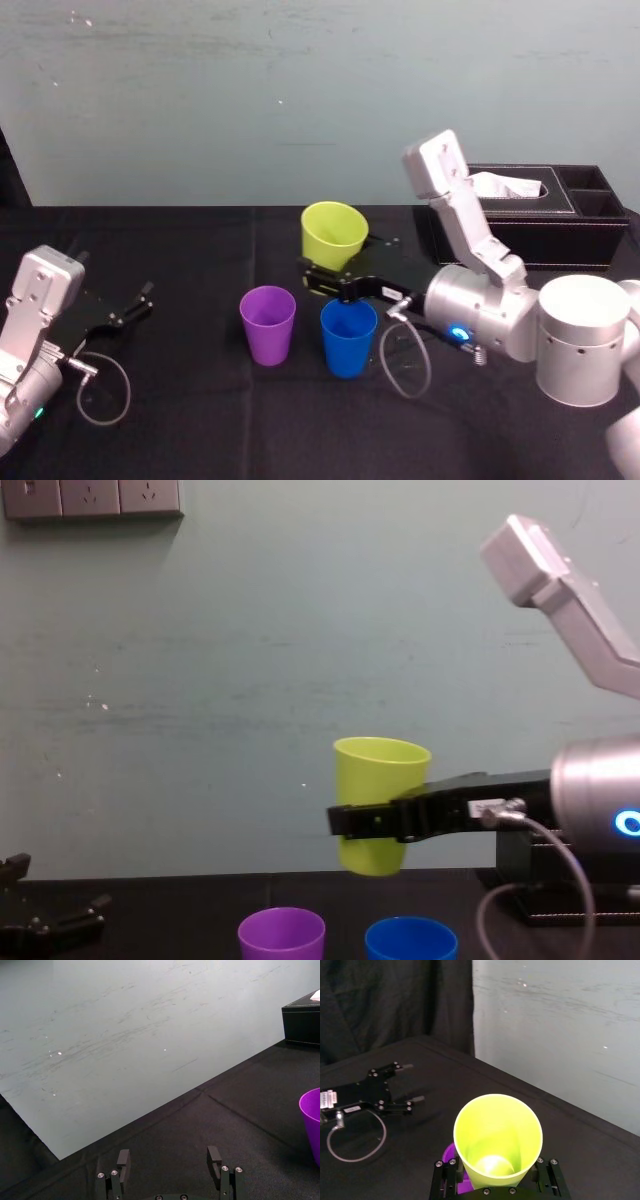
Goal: Stack the three plastic cups sequentially using one hand.
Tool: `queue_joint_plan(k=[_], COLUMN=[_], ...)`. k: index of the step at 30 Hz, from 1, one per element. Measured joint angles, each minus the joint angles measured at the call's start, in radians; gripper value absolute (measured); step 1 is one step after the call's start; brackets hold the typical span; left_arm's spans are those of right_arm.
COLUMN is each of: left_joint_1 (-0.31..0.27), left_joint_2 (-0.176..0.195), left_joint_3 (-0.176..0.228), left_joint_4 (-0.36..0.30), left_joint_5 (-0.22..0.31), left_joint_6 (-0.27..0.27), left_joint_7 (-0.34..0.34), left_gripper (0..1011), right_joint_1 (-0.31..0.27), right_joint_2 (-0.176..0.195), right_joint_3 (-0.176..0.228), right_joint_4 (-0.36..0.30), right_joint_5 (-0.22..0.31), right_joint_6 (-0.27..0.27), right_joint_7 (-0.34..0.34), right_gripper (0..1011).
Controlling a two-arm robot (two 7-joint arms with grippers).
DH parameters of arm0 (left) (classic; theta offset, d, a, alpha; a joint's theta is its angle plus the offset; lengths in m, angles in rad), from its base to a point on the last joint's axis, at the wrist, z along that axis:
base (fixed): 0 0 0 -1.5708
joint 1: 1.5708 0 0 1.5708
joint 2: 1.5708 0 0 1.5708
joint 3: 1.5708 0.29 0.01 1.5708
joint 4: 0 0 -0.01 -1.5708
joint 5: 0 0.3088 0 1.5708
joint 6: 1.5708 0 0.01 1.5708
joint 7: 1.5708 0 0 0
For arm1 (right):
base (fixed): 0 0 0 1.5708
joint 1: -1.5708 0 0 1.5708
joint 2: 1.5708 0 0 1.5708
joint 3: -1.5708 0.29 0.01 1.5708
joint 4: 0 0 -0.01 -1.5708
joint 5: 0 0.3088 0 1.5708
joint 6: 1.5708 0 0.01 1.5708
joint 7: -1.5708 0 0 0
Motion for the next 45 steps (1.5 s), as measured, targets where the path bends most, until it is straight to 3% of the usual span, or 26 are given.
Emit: queue_joint_plan(k=[16, 45], left_joint_1=[0.0, 0.0], left_joint_2=[0.0, 0.0], left_joint_3=[0.0, 0.0], left_joint_4=[0.0, 0.0], left_joint_5=[0.0, 0.0], left_joint_6=[0.0, 0.0], left_joint_7=[0.0, 0.0], left_gripper=[1000, 1000], right_joint_1=[0.079, 0.145], right_joint_2=[-0.061, -0.119], right_joint_3=[-0.103, -0.139], right_joint_4=[0.074, 0.229], right_joint_5=[-0.027, -0.034], right_joint_6=[-0.001, -0.012], right_joint_7=[0.004, 0.029], right_gripper=[705, 705])
